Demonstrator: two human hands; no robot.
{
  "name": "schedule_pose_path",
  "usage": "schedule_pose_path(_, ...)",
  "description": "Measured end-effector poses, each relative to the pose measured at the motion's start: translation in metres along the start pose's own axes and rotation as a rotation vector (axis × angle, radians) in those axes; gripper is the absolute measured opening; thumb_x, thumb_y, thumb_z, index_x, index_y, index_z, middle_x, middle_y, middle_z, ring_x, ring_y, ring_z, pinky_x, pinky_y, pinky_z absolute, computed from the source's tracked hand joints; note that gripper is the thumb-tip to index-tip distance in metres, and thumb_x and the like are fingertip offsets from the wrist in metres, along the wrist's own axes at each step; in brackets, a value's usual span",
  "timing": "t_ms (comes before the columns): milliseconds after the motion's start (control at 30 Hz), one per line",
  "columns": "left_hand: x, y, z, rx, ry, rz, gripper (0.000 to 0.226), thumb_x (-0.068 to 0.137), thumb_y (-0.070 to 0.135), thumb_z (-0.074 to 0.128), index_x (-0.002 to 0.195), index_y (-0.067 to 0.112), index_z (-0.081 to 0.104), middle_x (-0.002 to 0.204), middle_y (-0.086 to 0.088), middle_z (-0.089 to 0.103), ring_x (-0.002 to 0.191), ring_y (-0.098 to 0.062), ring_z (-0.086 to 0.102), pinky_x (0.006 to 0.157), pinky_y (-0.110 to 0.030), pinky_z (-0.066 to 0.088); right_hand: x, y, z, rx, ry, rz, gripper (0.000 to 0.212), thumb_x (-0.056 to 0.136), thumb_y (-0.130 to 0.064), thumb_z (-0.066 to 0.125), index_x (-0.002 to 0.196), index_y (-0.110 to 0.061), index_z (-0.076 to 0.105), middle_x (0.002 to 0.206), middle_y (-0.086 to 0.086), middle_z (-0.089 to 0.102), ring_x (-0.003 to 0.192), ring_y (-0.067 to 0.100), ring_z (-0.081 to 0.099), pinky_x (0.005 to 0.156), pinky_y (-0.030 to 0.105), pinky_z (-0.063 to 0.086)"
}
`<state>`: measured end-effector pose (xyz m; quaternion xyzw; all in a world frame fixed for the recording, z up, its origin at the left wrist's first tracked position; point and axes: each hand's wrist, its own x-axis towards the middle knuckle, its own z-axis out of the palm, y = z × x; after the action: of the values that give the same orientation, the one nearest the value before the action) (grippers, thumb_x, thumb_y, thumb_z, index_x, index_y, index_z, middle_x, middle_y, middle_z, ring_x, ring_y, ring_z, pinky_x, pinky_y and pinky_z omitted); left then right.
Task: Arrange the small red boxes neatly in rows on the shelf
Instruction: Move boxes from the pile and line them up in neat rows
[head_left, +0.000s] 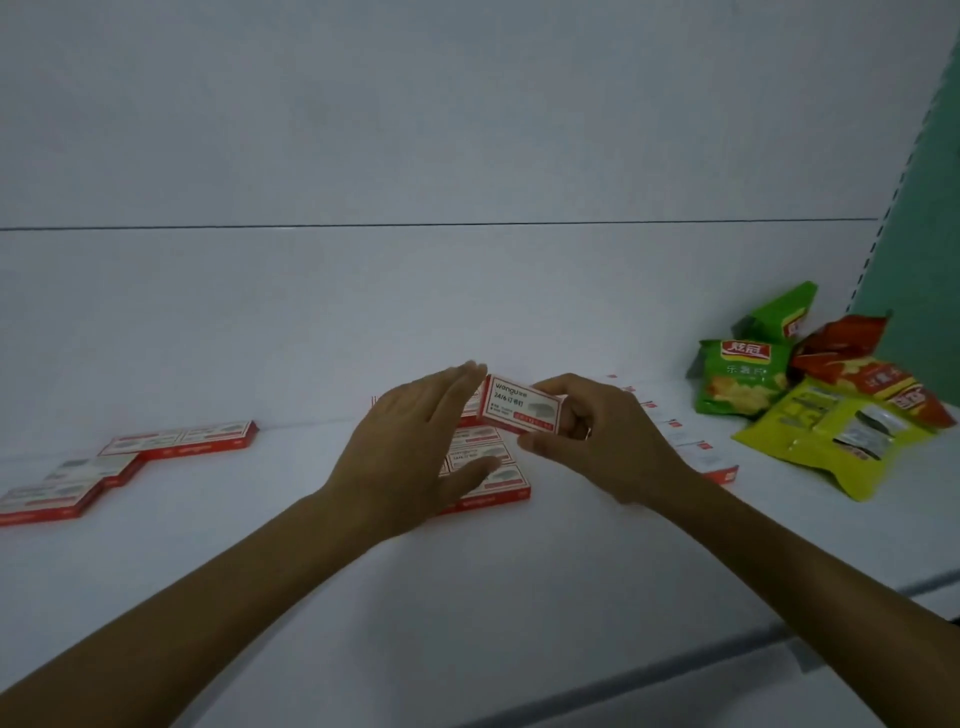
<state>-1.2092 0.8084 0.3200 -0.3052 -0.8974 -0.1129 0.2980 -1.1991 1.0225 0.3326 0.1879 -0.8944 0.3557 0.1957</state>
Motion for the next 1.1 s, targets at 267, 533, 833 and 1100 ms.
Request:
schedule_pose_path(267,-0.021,-0.011,0.025,-0.034,-0.093,-0.287,0.083,0.081,0.069,0.035,0.148,0.023,0.015,0.154,0.003,0.024,0.140,-0.017,0.024,0.114,-0.034,0.016,0.026,0.015,0.012,-0.109,-0.158,-0.008,0.039,0.077,-0.040,0.070,0.111,-0.025,0.059,0.062,-0.011,0.055,0.051,0.001,0.047,0.050,0.022,0.038)
schedule_pose_path(533,-0.035,-0.024,0.036,-0.089,-0.095,-0.406,0.083,0.079,0.071,0.032,0.145,0.021,0.024,0.148,0.000,0.035,0.134,-0.021,0.035,0.110,-0.047,0.030,0.051,0.030,0.043,-0.170,-0.423,0.064,0.057,0.075,-0.045,0.071,0.124,-0.024,0.053,0.085,-0.015,0.061,0.069,0.001,0.054,0.070,0.024,0.047)
schedule_pose_path(833,-0.037,-0.025,0.039,-0.183,-0.075,-0.332,0.066,0.085,0.061,0.039,0.137,0.020,0.040,0.136,0.003,0.050,0.122,-0.015,0.048,0.105,-0.040,0.038,0.028,0.017,0.036,-0.394,-0.161,-0.131,0.044,0.085,-0.052,0.054,0.122,-0.028,0.053,0.102,-0.012,0.059,0.083,0.003,0.051,0.077,0.023,0.044)
schedule_pose_path(1100,-0.035,-0.025,0.041,-0.230,-0.097,-0.319,0.062,0.085,0.060,0.040,0.135,0.022,0.043,0.131,0.008,0.053,0.117,-0.010,0.050,0.102,-0.033,0.040,0.024,0.008,0.046,-0.548,-0.260,-0.245,0.050,0.090,-0.058,0.036,0.127,-0.028,0.051,0.124,-0.009,0.055,0.104,0.009,0.052,0.087,0.024,0.040)
